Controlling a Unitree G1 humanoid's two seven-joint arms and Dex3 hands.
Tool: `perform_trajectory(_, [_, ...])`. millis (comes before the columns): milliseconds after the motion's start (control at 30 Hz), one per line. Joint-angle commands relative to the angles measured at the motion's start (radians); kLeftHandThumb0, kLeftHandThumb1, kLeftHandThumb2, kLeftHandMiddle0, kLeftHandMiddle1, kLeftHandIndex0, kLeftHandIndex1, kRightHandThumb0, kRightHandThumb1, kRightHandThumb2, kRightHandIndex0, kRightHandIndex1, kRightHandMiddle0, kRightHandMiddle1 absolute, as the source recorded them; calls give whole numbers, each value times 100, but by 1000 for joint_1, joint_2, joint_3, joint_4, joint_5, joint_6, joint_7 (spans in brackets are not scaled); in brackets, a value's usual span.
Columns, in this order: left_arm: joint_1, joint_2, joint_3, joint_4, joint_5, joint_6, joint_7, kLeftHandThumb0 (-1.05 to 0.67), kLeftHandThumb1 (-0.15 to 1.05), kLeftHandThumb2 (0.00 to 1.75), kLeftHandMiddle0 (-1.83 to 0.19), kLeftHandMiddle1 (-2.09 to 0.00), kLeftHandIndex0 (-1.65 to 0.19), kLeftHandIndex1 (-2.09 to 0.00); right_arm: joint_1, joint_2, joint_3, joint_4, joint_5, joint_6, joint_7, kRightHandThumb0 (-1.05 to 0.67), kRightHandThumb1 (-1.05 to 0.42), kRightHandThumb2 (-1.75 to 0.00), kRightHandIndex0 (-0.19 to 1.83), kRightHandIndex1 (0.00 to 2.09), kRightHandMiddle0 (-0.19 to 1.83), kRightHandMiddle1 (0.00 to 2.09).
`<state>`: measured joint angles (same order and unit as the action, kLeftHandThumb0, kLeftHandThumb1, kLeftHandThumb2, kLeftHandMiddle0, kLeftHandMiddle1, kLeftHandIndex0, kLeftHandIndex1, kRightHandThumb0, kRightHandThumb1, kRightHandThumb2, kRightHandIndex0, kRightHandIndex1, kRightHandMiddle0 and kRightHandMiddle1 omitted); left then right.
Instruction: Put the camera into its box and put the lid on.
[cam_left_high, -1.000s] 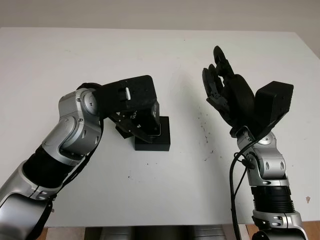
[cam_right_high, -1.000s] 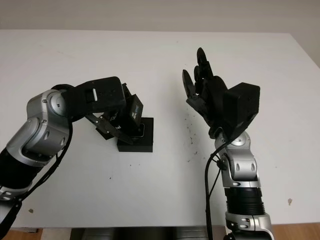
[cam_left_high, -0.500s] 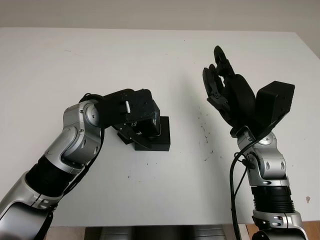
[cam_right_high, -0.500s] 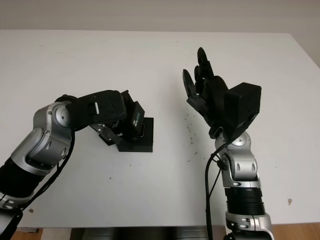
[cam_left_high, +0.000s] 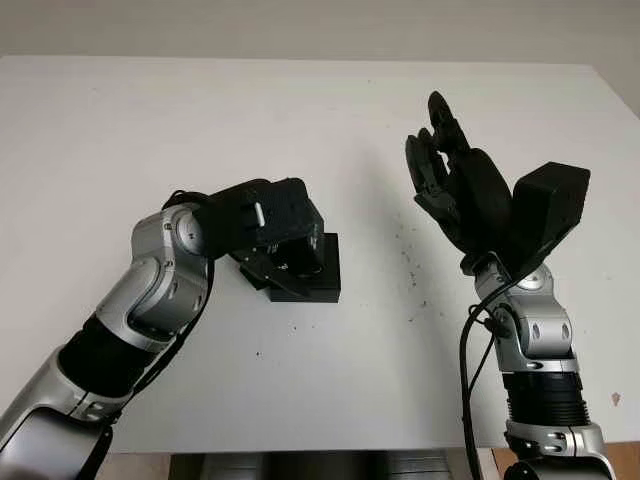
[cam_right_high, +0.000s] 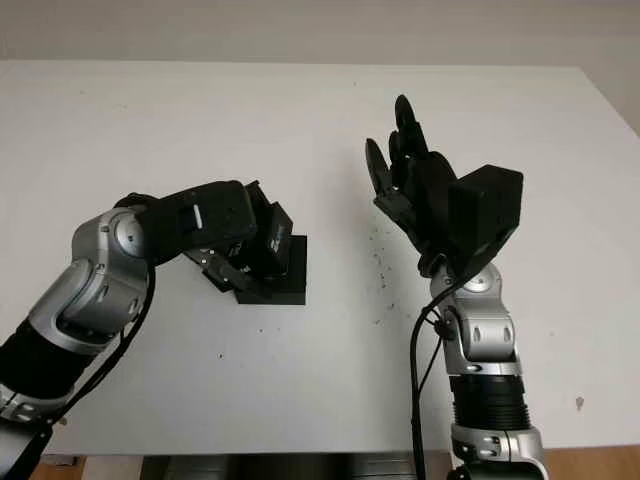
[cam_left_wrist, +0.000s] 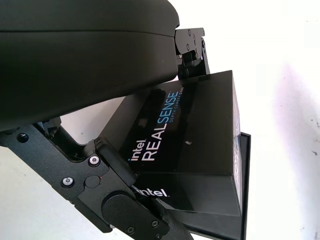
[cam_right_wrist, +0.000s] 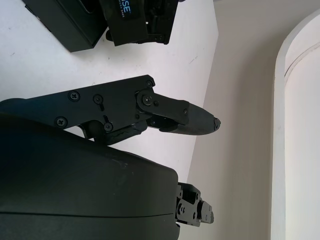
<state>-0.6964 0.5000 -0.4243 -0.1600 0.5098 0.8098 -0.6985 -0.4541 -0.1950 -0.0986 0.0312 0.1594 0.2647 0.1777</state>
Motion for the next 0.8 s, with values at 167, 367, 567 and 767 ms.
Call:
perform_trajectory(167, [-2, -37, -14, 9, -14, 9, 1, -37, 105, 31, -57, -209, -52, -209, 8, 1, 1, -6, -4, -1, -2, -54, -105, -56, -16, 5, -15, 5])
perform_trajectory(367, [-16, -51, -33, -2, -10, 42, -11, -39, 105, 32, -70, -209, -72, -209, 9, 5, 0, -9, -2, 1, -3, -53, -105, -56, -16, 5, -15, 5])
perform_trajectory(567, [-36, -62, -54, -17, -9, 104, -28, -42, 105, 32, -49, -209, -48, -209, 11, 5, 5, -14, -3, 7, -4, -52, -105, -58, -17, 5, -17, 5])
perform_trajectory(767, [-57, -65, -86, -39, -10, 150, -33, -42, 105, 31, -27, -201, -24, -207, 12, 12, 3, -3, 0, -10, -5, -52, -105, -57, -17, 5, -16, 5])
